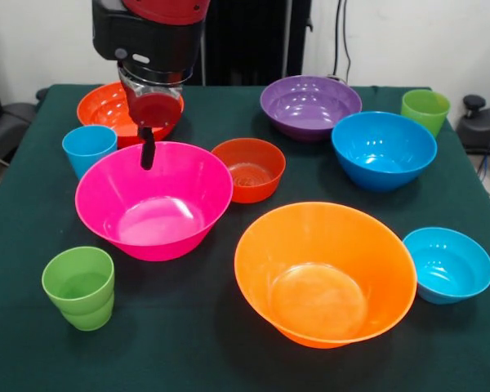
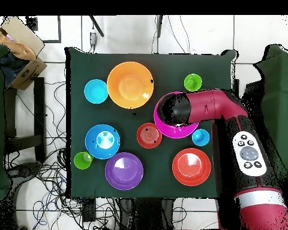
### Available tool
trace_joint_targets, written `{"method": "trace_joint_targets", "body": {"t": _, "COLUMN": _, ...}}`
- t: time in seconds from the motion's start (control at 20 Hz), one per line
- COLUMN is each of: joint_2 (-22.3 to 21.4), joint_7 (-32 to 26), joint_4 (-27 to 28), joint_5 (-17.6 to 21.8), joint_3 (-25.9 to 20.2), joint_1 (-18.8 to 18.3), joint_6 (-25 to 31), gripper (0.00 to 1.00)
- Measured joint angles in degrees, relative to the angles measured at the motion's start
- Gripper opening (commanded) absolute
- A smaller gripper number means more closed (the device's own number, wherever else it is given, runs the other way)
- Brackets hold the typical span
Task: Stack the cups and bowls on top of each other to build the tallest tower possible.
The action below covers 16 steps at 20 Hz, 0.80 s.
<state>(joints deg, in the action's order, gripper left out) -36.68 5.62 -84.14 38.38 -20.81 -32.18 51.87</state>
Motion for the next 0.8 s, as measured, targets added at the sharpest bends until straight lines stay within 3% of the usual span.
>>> {"method": "trace_joint_targets", "body": {"t": 0.5, "joint_2": 2.6, "joint_7": 0.0, "joint_4": 4.0, "joint_5": 0.0, "joint_3": 0.6, "joint_1": 1.0, "joint_6": 0.1, "gripper": 1.00}}
{"method": "trace_joint_targets", "body": {"t": 0.8, "joint_2": 3.7, "joint_7": 0.0, "joint_4": 7.4, "joint_5": 0.1, "joint_3": 3.2, "joint_1": 3.4, "joint_6": 2.1, "gripper": 1.00}}
